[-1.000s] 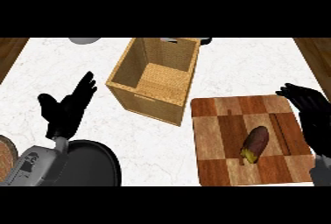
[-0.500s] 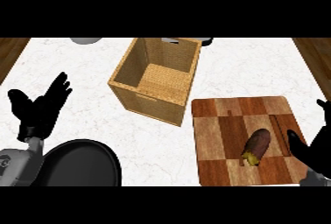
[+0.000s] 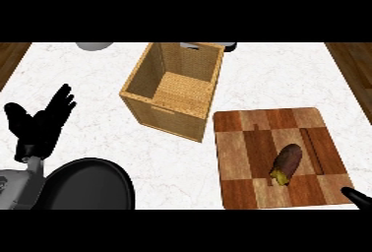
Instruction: Pick the sweet potato from the cutting board and place it in the basket
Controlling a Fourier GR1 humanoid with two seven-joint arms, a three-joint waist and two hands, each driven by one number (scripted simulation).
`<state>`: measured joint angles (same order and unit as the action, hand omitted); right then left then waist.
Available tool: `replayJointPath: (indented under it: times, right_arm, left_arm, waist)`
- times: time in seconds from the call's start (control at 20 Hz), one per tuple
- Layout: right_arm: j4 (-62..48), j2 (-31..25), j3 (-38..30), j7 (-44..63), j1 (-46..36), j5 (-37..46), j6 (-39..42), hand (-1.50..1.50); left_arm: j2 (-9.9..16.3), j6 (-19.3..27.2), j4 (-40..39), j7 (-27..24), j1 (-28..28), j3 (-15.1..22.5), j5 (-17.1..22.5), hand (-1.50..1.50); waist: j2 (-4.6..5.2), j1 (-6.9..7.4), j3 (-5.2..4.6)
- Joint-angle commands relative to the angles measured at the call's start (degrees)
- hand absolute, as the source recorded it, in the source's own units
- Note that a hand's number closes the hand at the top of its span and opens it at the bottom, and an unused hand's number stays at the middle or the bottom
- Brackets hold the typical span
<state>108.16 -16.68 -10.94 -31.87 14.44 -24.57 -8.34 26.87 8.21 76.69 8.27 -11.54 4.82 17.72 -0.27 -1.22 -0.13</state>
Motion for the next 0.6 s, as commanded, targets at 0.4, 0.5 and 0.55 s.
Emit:
replayJointPath:
  times: [0.4,0.5,0.55]
  right_arm:
    - [-0.3,-21.6,-20.5,26.5,18.8,-4.2,6.4,-1.5]
    - [0.7,-24.3,-21.3,28.6,21.4,-5.5,11.8,-1.5]
    - [-2.7,-25.7,-21.6,25.2,21.8,-6.5,17.5,-1.5]
  left_arm:
    - [0.4,-1.0,1.3,0.9,1.4,-1.4,0.2,0.0]
    - [1.8,-3.0,3.1,1.5,1.8,-2.1,1.1,0.0]
    - [0.4,-1.5,2.4,0.9,2.5,-1.4,0.2,0.0]
  waist:
    - [0.06,-0.09,0.08]
    - [-0.01,0.17,0.08]
    - [0.01,0.13,0.13]
